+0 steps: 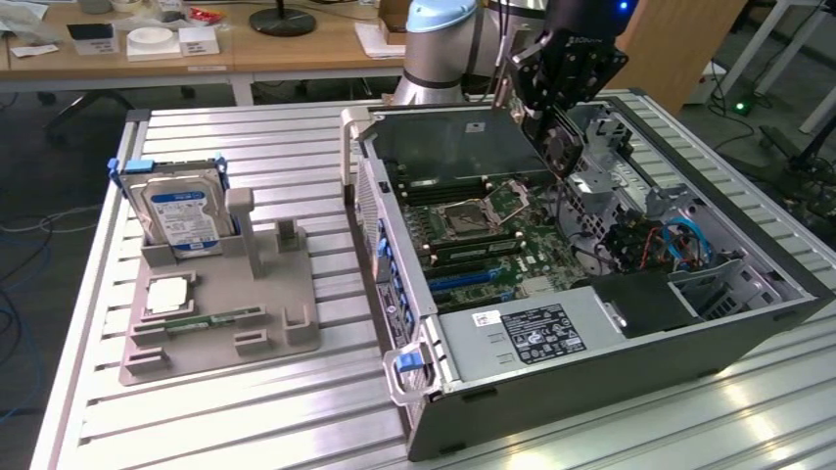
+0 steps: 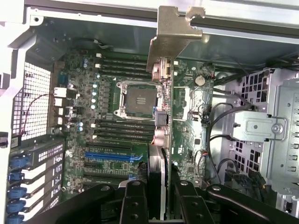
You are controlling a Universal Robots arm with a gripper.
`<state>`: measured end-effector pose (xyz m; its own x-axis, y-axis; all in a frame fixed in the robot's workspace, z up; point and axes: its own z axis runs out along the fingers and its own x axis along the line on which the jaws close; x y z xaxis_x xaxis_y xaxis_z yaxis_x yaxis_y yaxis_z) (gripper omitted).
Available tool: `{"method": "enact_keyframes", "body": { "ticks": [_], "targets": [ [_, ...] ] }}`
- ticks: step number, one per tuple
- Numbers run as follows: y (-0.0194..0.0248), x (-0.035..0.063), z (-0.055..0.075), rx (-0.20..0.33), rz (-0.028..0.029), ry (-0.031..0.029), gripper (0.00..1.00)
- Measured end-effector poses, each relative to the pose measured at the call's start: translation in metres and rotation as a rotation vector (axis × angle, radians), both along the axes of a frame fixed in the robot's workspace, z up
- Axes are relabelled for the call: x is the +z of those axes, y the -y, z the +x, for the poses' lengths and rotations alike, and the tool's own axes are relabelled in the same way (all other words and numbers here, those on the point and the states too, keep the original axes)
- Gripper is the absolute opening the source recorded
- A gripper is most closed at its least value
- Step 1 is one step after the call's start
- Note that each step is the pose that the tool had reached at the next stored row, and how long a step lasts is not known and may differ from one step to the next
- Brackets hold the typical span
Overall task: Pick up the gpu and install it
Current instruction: 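Insert the gpu into the slot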
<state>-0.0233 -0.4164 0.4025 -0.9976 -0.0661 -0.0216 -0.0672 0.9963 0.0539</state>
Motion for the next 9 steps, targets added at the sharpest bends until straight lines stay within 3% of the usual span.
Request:
{"method": "enact_keyframes", "body": {
  "ticks": [9],
  "targets": [
    [0.0, 0.0, 0.0, 0.055, 0.0, 0.0, 0.27]
  ]
}}
